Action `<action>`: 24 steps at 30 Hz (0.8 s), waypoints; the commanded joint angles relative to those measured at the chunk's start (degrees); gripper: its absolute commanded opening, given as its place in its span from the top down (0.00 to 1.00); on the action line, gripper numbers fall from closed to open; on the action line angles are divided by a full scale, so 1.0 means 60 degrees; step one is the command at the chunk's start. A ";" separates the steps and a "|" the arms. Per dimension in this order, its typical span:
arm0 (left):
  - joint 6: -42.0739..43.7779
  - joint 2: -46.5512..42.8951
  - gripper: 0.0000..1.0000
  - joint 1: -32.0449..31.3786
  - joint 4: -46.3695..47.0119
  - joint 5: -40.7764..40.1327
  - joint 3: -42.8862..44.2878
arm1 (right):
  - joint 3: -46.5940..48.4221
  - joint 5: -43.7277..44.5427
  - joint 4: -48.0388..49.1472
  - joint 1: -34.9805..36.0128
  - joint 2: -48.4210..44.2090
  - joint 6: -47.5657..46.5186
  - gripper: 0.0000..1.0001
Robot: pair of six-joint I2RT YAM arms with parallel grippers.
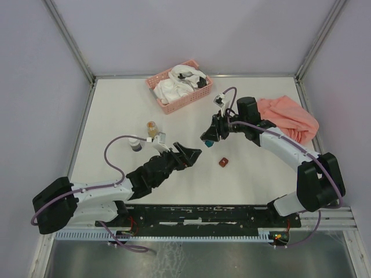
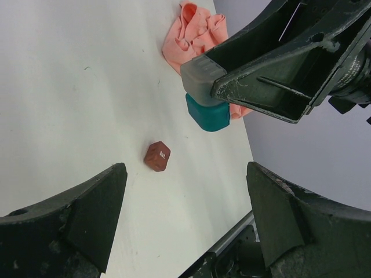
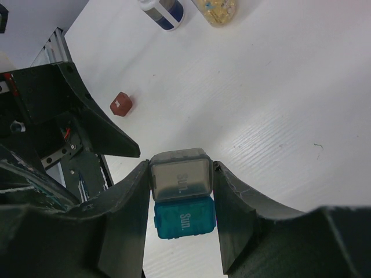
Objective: Sort the pills into containers
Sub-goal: Open the pill container at the center of the board.
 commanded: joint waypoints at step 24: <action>-0.0532 0.3405 0.18 -0.0732 -0.1431 -0.3269 0.3765 | -0.0128 -0.0517 0.1017 -0.0027 -0.0138 0.1101 0.71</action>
